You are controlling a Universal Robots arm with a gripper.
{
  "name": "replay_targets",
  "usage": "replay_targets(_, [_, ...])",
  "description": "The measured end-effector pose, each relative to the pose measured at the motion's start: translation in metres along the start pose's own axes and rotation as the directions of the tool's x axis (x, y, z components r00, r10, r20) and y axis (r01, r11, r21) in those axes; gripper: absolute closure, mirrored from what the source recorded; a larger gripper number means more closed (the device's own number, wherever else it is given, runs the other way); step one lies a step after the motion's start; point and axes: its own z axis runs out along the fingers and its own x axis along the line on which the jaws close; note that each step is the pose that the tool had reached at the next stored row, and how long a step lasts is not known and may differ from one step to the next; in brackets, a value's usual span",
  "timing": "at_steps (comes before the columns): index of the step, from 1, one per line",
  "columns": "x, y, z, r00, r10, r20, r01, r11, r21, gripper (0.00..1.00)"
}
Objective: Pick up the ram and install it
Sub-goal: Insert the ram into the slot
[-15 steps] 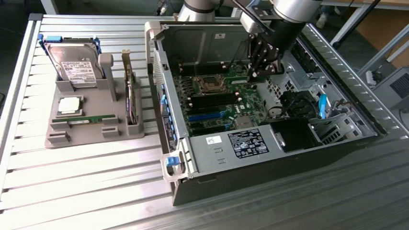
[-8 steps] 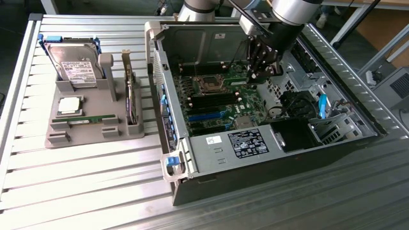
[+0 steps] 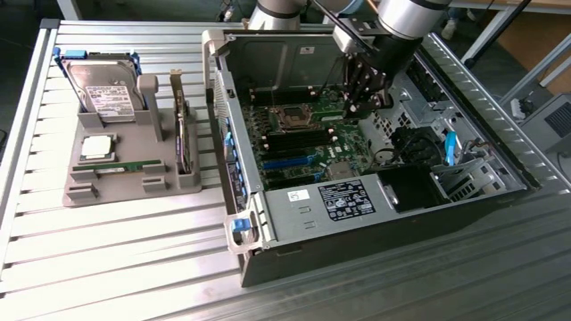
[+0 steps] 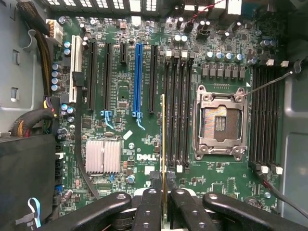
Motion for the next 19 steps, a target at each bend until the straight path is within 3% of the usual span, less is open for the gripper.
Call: replay_targets(19, [0.001,-0.0008,0.0138,1.0000,0.000,0.0000,0.000,1.0000,0.0000,0.87])
